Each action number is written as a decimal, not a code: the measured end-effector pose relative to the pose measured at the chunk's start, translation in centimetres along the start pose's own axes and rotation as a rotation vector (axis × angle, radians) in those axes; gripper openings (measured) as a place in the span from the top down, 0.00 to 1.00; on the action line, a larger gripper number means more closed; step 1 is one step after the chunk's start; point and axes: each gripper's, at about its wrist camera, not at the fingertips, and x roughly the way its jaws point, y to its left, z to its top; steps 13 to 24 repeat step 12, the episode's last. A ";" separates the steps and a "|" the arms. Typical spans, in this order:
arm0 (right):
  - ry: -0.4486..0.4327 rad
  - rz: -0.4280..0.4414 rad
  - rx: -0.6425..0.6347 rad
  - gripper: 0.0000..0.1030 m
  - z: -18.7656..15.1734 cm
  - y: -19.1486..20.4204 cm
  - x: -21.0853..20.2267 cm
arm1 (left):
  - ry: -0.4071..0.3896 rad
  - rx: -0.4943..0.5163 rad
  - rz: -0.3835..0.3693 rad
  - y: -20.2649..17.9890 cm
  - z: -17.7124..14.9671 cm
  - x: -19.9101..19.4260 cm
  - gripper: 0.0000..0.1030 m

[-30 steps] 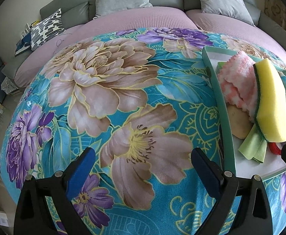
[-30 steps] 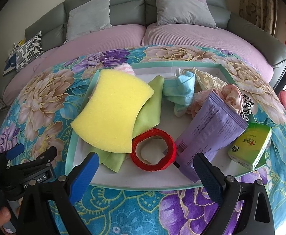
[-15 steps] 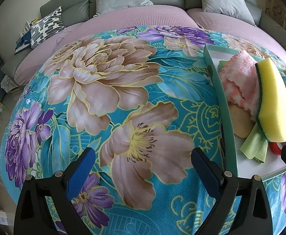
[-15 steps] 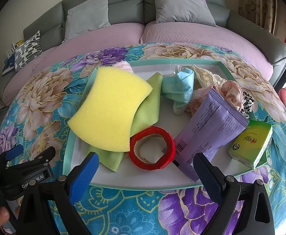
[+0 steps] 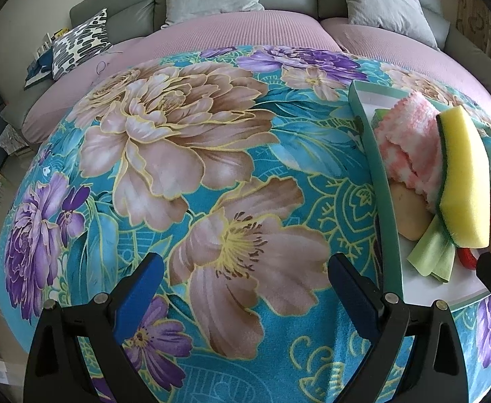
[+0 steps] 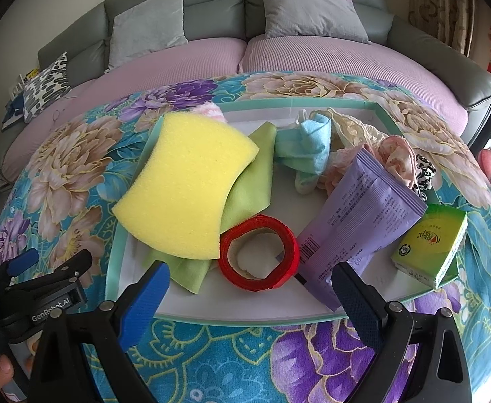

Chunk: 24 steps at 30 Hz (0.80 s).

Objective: Organize soft objects

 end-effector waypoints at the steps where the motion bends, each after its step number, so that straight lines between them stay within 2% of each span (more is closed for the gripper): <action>1: 0.000 0.000 0.000 0.04 0.0 0.0 0.0 | -0.003 -0.001 -0.002 0.0 0.0 0.0 0.05; 10: 0.000 0.000 0.000 0.04 -0.1 -0.1 0.0 | -0.033 -0.008 -0.013 -0.1 0.0 -0.5 0.05; 24: -0.001 0.000 0.001 0.04 -0.1 -0.1 0.0 | -0.023 -0.012 -0.027 0.0 0.0 -0.4 0.05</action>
